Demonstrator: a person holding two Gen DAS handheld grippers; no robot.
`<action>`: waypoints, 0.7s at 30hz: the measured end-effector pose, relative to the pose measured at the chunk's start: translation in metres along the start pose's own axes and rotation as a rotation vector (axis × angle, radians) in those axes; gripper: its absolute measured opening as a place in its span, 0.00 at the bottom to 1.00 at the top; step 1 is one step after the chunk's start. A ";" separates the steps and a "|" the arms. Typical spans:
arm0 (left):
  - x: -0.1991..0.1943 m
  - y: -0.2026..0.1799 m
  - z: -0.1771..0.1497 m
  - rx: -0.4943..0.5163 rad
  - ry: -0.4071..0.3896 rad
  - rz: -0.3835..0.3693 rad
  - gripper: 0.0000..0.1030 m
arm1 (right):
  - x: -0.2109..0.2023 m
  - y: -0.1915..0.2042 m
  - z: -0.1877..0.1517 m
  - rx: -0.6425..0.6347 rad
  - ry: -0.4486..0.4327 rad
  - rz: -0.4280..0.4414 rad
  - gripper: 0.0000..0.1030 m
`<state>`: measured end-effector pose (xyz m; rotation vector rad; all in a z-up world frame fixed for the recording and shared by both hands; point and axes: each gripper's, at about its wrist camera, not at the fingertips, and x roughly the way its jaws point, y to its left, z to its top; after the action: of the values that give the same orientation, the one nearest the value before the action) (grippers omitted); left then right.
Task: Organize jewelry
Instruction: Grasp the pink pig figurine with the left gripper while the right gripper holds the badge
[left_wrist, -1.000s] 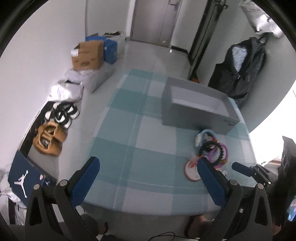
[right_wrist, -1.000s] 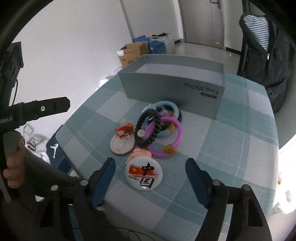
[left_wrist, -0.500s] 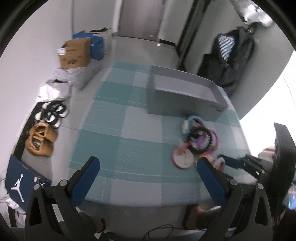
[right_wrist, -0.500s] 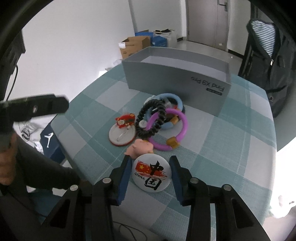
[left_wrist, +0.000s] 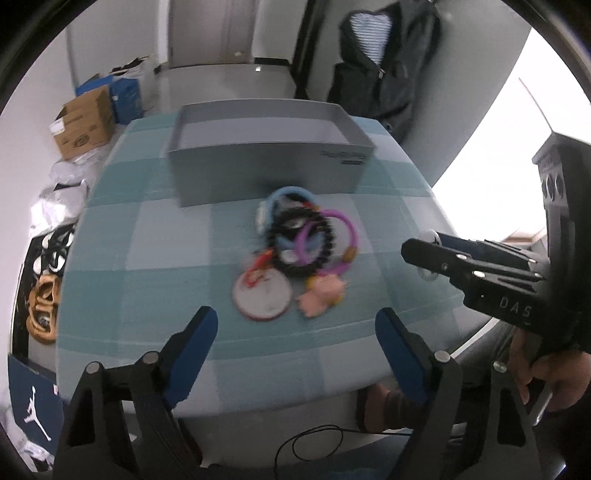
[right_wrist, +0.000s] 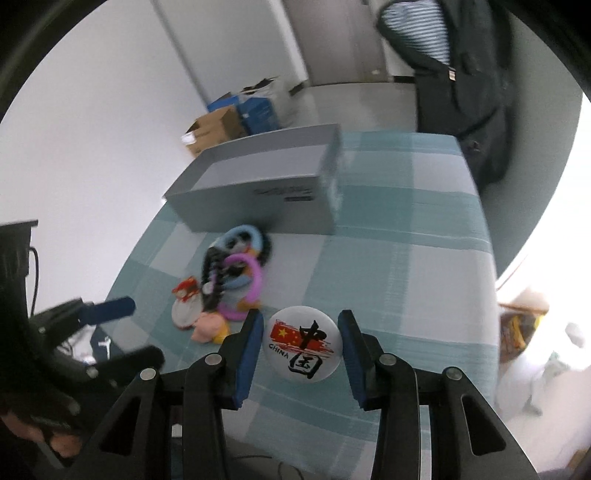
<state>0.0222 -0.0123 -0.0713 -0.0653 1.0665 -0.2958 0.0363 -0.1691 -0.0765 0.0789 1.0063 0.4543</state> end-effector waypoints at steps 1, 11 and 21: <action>0.001 -0.003 0.001 0.010 0.000 0.007 0.82 | -0.002 -0.003 0.000 0.010 -0.003 -0.001 0.39; 0.025 -0.017 0.007 0.045 0.035 0.066 0.65 | -0.013 -0.016 0.001 0.035 -0.033 0.021 0.39; 0.034 -0.030 0.003 0.154 0.041 0.200 0.44 | -0.024 -0.027 0.000 0.066 -0.063 0.037 0.39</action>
<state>0.0337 -0.0501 -0.0926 0.1848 1.0785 -0.1983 0.0342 -0.2031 -0.0647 0.1707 0.9587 0.4501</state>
